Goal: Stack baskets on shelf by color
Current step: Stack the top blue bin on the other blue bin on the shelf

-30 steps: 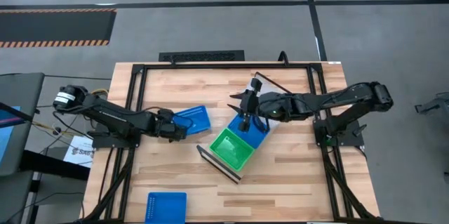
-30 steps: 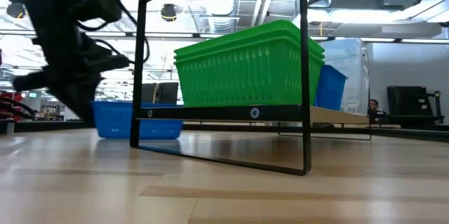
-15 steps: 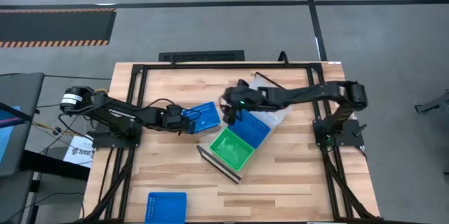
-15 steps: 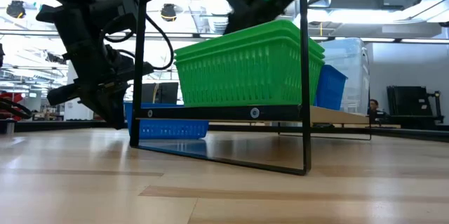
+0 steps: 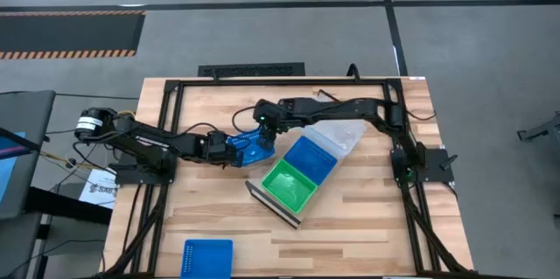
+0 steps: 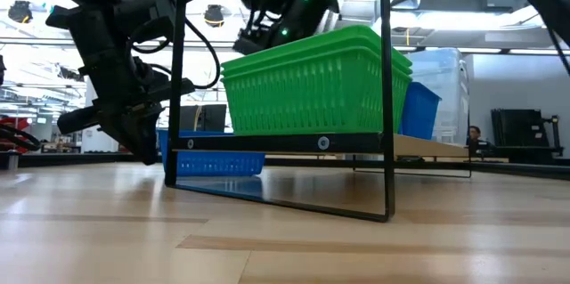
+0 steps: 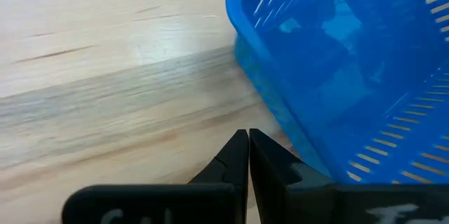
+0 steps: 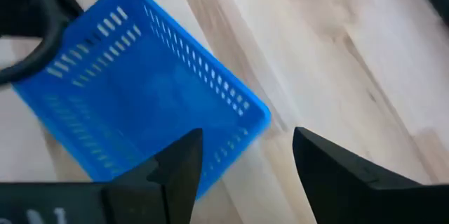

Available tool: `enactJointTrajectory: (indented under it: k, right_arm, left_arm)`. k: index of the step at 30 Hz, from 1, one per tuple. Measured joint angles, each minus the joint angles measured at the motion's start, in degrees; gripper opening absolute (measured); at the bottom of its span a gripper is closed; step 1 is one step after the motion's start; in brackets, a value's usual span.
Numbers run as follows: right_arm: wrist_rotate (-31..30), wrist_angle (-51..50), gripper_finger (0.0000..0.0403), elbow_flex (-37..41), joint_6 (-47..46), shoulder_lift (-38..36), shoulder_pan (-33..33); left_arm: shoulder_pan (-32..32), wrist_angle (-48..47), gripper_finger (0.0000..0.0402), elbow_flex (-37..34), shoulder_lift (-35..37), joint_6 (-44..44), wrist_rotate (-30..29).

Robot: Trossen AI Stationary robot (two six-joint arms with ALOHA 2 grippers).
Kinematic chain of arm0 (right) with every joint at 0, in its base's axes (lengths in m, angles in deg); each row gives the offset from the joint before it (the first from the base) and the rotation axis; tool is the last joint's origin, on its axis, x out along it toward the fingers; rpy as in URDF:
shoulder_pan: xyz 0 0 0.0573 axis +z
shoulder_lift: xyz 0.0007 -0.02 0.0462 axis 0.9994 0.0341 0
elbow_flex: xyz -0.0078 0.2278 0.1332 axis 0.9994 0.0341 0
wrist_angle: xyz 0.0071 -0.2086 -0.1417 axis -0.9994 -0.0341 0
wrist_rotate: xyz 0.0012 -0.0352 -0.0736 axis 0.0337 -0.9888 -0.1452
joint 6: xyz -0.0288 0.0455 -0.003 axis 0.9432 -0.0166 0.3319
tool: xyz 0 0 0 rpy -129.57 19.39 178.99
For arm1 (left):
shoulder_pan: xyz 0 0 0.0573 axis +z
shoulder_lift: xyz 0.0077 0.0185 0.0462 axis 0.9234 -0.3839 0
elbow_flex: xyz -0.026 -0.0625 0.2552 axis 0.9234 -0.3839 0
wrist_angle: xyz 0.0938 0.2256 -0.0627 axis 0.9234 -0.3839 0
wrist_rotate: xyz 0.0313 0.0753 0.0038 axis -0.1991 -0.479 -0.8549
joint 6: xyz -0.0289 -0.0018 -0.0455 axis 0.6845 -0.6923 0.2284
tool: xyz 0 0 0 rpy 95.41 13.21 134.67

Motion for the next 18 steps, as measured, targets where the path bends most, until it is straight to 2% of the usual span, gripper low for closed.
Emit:
enactJointTrajectory:
  k: [4, 11, 18]
  right_arm:
    - [0.2, -2.8, 0.0240, -3.2, 0.1, 2.8, -0.3]
    - [0.2, -3.8, 0.0240, -3.4, 1.0, 2.3, -0.9]
    - [5.9, -5.6, 0.0240, -3.2, -1.9, 4.5, -1.9]
  left_arm:
    - [0.0, -0.2, 0.0000, 0.0, 0.0, -0.4, -0.4]
    - [0.5, 0.4, 0.0000, 0.0, 0.0, -0.6, -1.7]
    - [0.5, 1.4, 0.0000, 0.0, 0.0, -0.7, -2.2]
